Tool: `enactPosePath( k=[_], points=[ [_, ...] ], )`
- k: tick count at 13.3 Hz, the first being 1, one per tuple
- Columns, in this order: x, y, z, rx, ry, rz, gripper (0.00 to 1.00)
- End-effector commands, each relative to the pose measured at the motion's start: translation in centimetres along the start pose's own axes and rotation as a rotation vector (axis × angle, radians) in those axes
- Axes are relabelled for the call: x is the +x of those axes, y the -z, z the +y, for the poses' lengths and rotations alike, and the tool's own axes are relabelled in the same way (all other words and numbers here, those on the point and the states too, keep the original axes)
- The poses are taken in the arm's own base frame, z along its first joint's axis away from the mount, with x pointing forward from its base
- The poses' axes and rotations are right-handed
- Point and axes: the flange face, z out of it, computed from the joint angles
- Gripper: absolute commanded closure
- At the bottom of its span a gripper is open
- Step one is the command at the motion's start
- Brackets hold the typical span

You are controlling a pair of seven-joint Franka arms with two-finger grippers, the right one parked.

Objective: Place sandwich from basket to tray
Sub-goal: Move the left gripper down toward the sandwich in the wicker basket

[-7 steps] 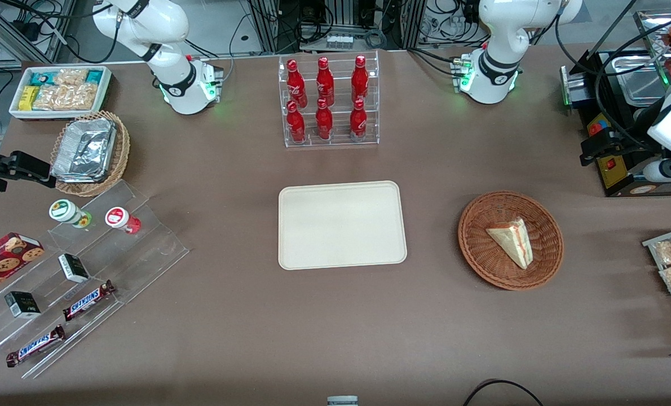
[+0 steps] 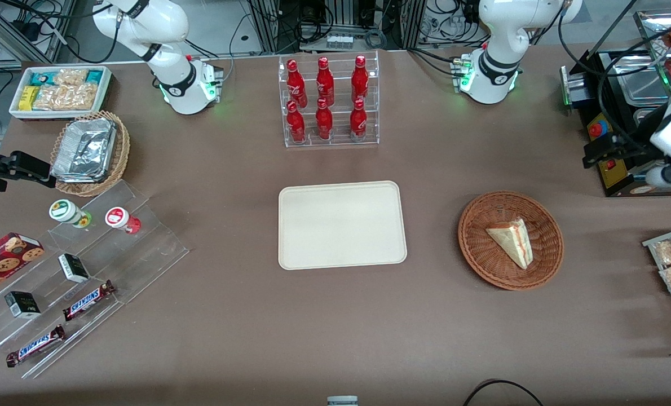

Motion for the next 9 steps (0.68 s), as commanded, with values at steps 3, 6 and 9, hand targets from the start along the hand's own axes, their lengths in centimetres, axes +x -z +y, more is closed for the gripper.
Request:
enactPosePath(
  k=[3,6,9],
  points=[
    [2.8,-10.5,0.6,-0.001,0.145,0.012,0.00],
    [3.3,-15.2,1.0,-0.016,0.260,0.041,0.00],
    [3.0,-20.0,1.3,-0.032,0.412,0.081,0.00]
  ],
)
